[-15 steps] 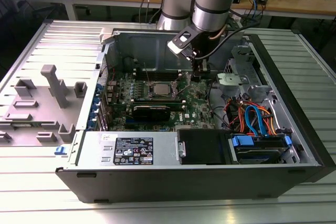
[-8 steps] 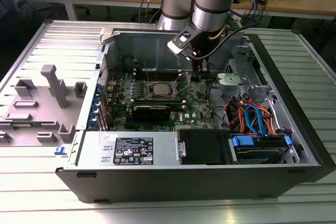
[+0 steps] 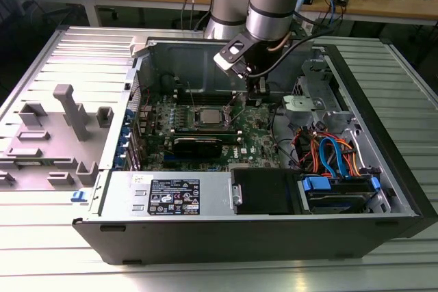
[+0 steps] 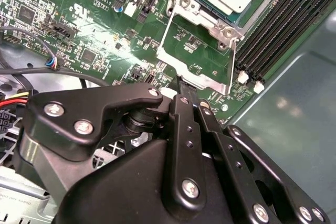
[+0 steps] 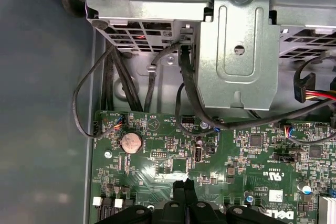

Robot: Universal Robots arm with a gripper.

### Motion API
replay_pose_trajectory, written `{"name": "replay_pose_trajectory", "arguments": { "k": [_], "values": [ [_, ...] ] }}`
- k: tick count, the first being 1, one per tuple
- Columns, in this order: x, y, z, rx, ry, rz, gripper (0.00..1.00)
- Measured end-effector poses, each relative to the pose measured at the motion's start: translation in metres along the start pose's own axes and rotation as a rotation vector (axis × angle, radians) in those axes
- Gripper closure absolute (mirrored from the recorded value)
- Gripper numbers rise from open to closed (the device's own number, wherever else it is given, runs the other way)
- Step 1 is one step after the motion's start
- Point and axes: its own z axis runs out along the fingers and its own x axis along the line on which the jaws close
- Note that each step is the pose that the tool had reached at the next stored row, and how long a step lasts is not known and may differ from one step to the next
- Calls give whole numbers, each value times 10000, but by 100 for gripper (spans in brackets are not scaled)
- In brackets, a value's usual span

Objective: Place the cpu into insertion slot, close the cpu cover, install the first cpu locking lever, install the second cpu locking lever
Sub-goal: 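Close the cpu cover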

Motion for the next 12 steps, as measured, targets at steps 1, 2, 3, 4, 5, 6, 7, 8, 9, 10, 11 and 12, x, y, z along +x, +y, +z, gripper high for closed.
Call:
{"name": "replay_pose_trajectory", "arguments": {
  "k": [1,2,3,4,5,6,7,8,9,10,11,12],
  "values": [
    [0,-5,0,0,1,0,89],
    [1,-11,0,0,0,0,89],
    [1,-20,0,0,0,0,89],
    [2,-30,0,0,1,0,89],
    [2,-36,0,0,0,0,89],
    [2,-40,1,0,1,0,89],
    [3,-48,0,0,0,0,89],
    [3,-54,1,0,1,0,89],
    [3,-59,1,0,0,0,89],
    [3,-62,1,0,0,-1,89],
    [3,-64,1,0,0,-1,89],
    [3,-66,1,0,0,-2,89]
  ]
}}
